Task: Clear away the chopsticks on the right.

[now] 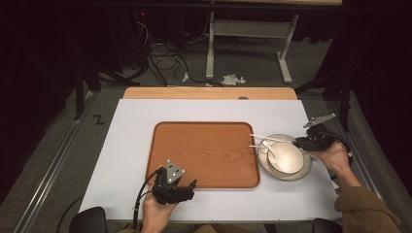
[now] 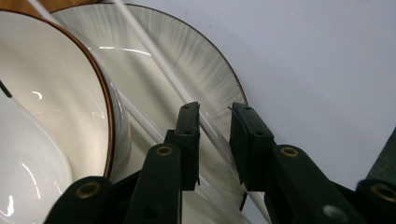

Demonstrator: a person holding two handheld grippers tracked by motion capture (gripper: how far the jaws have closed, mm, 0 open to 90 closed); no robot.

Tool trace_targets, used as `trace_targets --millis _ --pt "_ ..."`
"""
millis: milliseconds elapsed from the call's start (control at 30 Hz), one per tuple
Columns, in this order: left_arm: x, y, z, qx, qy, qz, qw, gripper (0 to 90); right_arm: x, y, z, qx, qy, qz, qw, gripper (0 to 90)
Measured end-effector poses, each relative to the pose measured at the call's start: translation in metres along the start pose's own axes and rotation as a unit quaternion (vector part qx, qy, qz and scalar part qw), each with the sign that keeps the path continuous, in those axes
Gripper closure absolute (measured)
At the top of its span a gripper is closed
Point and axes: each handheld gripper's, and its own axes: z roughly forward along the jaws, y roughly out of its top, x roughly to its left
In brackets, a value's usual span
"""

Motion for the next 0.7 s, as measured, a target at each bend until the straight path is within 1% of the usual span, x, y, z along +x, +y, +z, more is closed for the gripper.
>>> trace_targets --millis 67,167,233,267,367,400,500,533,667,700 --pt "-0.0001 -0.0001 0.0002 0.000 -0.001 -0.002 1.0000 25.0 0.0006 0.0012 0.0007 0.002 0.003 -0.003 1.0000 75.7" --pt "-0.0002 -0.0004 0.0010 0.001 0.001 -0.001 1.0000 25.0 0.0004 0.0038 0.0019 0.010 0.005 -0.019 0.9998 76.5" --pt "-0.0002 -0.0004 0.0012 0.001 0.000 -0.001 1.0000 25.0 0.0007 0.0042 0.0019 0.012 0.007 -0.020 0.9997 76.7" --pt "-0.0002 -0.0004 0.0012 0.001 0.000 -0.001 1.0000 25.0 0.0005 0.0052 0.0027 0.013 0.007 -0.029 0.9995 77.2" --pt "-0.0005 -0.0005 0.0013 0.001 0.000 -0.001 1.0000 25.0 0.0007 0.0059 0.0031 0.014 0.009 -0.034 0.9993 78.1" --pt "-0.0005 -0.0005 0.0014 0.001 0.000 -0.001 1.0000 25.0 0.0012 0.0059 0.0040 0.017 0.017 -0.037 0.9990 78.6" --pt "-0.0006 -0.0003 0.0013 0.004 -0.001 0.001 1.0000 25.0 0.0012 0.0053 0.0052 0.017 0.021 -0.040 0.9988 79.4" --pt "-0.0006 -0.0003 0.0014 0.004 -0.001 0.001 1.0000 25.0 0.0015 0.0053 0.0053 0.019 0.022 -0.036 0.9989 80.1" --pt "-0.0008 -0.0003 0.0013 0.002 -0.001 0.000 1.0000 25.0 0.0007 0.0055 0.0064 0.018 0.023 -0.035 0.9989 83.0" --pt "-0.0007 -0.0003 0.0012 0.002 -0.001 0.000 1.0000 25.0 -0.0004 0.0055 0.0065 0.018 0.022 -0.042 0.9987 83.7"
